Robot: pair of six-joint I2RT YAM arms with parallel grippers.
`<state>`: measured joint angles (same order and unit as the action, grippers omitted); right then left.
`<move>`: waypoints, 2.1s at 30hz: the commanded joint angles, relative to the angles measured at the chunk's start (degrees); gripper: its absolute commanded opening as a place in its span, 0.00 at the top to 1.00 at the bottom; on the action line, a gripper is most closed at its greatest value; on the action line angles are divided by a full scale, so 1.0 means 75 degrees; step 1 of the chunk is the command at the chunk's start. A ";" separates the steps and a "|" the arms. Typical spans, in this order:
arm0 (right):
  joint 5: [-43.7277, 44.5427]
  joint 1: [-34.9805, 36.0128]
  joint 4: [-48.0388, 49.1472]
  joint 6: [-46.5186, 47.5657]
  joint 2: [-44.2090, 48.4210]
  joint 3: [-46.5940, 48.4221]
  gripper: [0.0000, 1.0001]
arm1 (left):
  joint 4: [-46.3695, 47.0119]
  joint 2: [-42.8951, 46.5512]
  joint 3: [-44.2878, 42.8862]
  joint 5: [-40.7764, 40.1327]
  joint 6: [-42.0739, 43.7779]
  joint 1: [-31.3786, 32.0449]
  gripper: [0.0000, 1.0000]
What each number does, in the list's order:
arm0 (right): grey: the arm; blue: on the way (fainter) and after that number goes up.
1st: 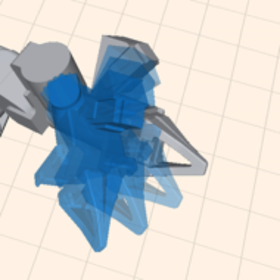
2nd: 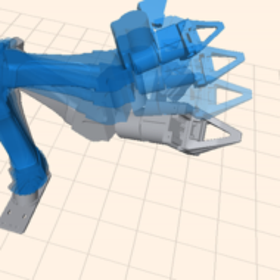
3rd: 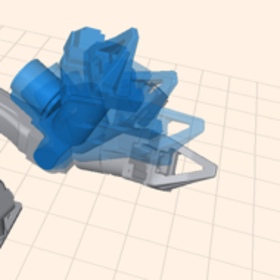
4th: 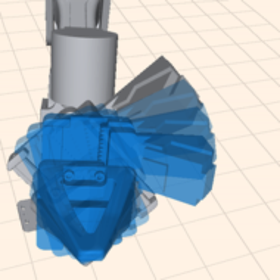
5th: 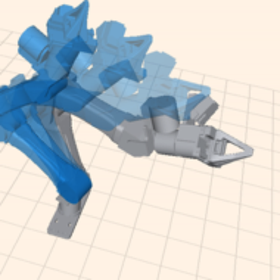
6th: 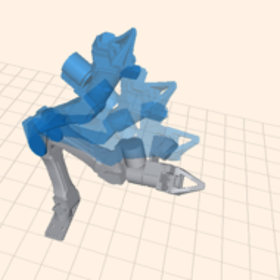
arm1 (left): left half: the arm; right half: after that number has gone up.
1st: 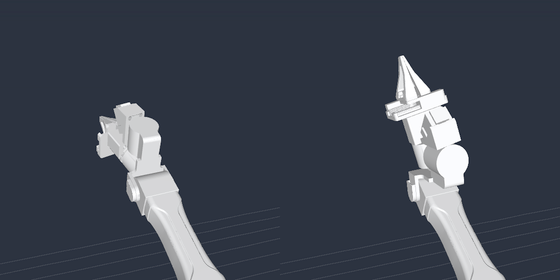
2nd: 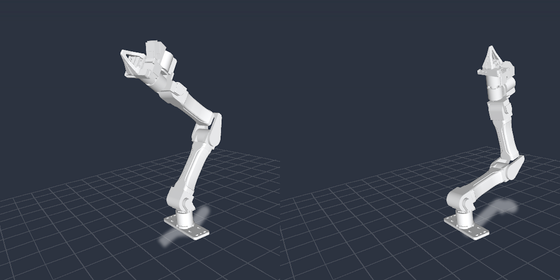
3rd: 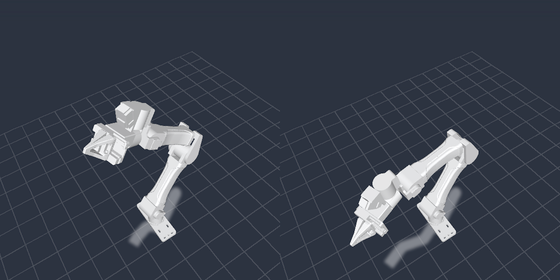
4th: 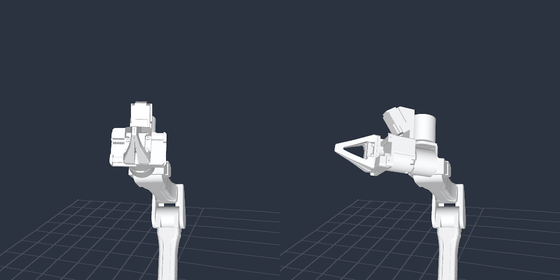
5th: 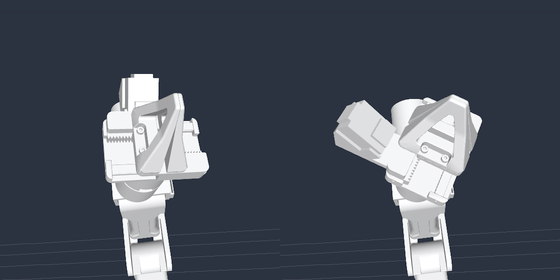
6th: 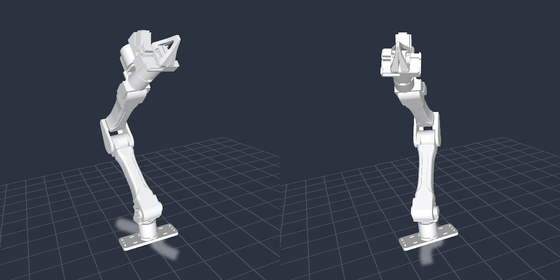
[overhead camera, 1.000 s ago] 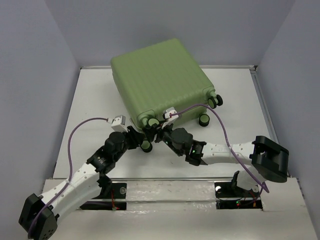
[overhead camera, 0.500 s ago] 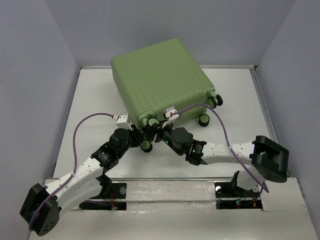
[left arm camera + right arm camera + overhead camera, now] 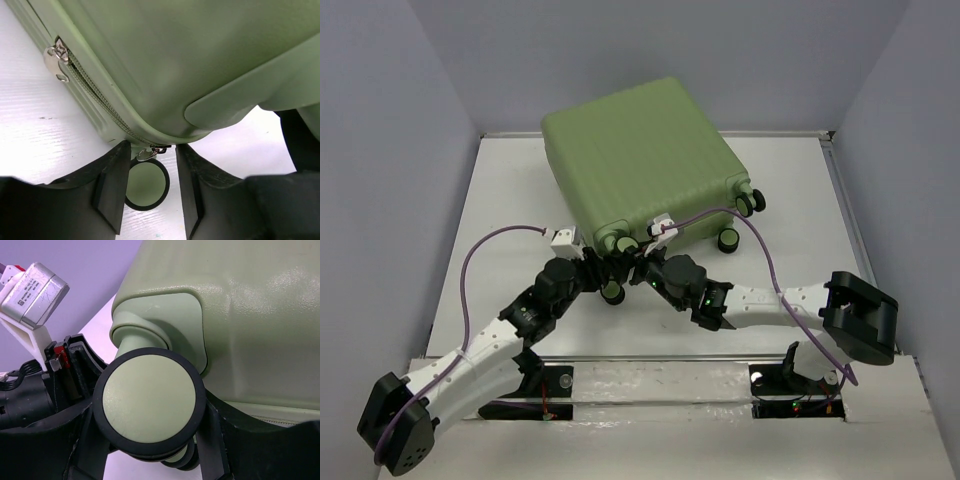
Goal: Pack the luggage
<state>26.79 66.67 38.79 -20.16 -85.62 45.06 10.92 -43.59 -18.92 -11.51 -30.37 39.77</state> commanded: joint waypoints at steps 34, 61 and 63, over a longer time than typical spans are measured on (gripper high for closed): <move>0.0003 0.0977 -0.1797 0.0052 0.2863 -0.1063 0.93 | -0.1092 -0.0821 -0.1380 -0.3213 -0.0859 -0.1424 0.94; 0.1573 0.2102 -0.5932 0.0122 0.3725 0.1669 0.00 | -0.4011 0.4347 -0.4098 0.0842 0.0006 -0.1412 0.01; 0.1585 0.2102 -0.5968 0.0250 0.4928 0.1283 0.00 | -0.3941 0.4605 -0.4180 0.0936 0.0041 -0.1412 0.01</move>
<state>36.58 82.17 -2.63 -18.50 -61.45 57.67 -20.97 -12.21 -47.09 -9.93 -32.42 29.15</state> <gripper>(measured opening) 0.995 0.990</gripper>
